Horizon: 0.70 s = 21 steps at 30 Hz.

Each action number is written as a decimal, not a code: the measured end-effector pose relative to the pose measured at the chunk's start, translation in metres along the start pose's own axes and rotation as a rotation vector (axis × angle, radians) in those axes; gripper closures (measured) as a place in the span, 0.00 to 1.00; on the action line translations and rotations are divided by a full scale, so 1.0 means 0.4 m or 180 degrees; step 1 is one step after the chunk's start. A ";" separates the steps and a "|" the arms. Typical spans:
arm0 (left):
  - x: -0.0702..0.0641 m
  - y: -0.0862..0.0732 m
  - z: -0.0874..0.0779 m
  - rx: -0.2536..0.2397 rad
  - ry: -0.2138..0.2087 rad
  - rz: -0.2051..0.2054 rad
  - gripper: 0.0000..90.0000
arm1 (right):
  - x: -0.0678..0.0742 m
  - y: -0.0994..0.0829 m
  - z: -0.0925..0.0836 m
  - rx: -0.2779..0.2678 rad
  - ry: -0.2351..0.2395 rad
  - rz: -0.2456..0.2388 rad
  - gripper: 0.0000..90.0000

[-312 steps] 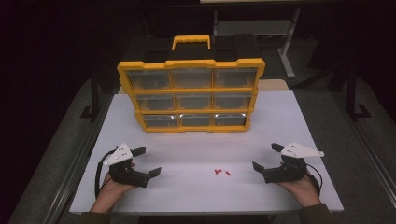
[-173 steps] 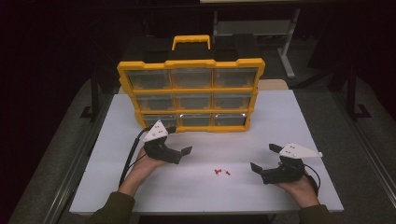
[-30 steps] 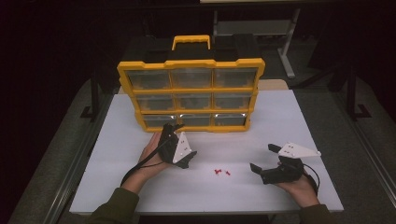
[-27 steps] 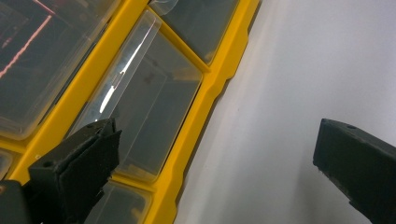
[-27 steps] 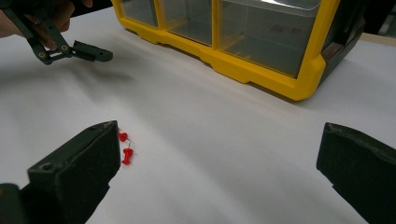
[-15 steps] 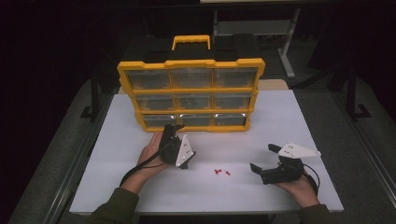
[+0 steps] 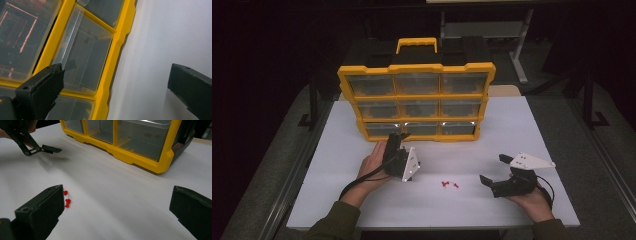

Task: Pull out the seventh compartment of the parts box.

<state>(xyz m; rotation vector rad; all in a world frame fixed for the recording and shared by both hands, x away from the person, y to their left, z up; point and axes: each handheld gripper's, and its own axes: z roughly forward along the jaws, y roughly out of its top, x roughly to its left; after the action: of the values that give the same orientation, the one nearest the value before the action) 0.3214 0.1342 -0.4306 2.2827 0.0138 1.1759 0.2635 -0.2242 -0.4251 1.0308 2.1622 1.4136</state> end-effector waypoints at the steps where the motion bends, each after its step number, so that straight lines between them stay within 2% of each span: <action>1: -0.001 0.001 0.000 0.0002 0.0014 0.0023 0.00 | 0.000 0.000 0.000 0.0000 0.0001 0.0000 0.00; 16: -0.010 0.004 0.000 0.0075 0.0141 0.0331 0.00 | -0.001 0.000 0.000 -0.0001 -0.0003 0.0002 0.00; 21: -0.014 0.002 0.003 0.0073 0.0182 0.0392 0.00 | -0.001 0.000 0.000 0.0002 -0.0001 0.0002 0.00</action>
<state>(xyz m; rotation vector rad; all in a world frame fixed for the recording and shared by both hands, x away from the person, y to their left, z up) 0.3184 0.1317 -0.4350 2.2970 -0.0936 1.3097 0.2636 -0.2244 -0.4252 1.0318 2.1624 1.4130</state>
